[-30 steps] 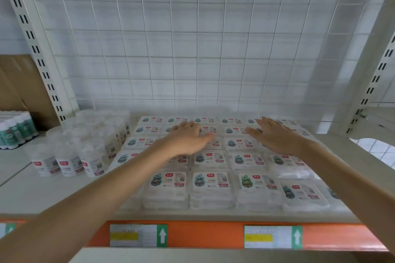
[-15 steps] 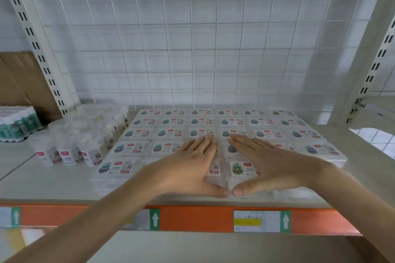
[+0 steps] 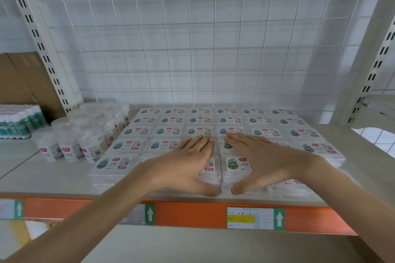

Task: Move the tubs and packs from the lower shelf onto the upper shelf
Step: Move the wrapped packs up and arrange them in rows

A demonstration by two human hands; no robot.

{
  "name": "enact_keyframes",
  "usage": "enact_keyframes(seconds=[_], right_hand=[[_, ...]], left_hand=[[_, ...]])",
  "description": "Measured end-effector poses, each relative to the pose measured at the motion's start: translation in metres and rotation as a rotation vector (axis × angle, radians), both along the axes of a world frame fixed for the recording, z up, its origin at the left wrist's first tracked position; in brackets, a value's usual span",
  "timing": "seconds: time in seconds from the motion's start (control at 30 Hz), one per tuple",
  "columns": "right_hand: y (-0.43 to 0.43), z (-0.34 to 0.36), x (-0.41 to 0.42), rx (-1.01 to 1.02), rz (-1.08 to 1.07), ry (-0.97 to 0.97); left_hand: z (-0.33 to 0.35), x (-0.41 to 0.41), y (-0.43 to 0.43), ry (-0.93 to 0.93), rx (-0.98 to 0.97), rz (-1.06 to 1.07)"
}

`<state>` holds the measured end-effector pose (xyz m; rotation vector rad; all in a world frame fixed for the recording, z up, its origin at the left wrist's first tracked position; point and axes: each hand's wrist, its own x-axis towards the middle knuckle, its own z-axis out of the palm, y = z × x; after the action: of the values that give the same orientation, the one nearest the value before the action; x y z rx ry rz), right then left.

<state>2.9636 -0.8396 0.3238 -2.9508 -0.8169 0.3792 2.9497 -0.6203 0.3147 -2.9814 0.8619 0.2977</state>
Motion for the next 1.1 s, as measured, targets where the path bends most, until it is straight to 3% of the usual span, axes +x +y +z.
enact_keyframes(seconds=[0.43,0.57,0.7,0.87,1.1], right_hand=[[0.004,0.001,-0.007,0.022,-0.016,0.049],[-0.004,0.010,-0.006,0.216,-0.065,0.107],[-0.031,0.019,0.006,0.340,-0.186,-0.020],[-0.069,0.002,0.028,0.161,-0.323,-0.082],[-0.070,-0.012,0.028,0.014,-0.304,-0.103]], left_hand=[[0.007,-0.004,-0.006,0.062,-0.005,0.074],[0.024,-0.001,-0.008,0.189,-0.041,0.164],[0.036,0.003,-0.027,0.168,-0.134,0.172],[0.024,0.008,-0.061,0.079,-0.134,0.096],[0.004,0.018,-0.075,0.065,-0.080,0.126]])
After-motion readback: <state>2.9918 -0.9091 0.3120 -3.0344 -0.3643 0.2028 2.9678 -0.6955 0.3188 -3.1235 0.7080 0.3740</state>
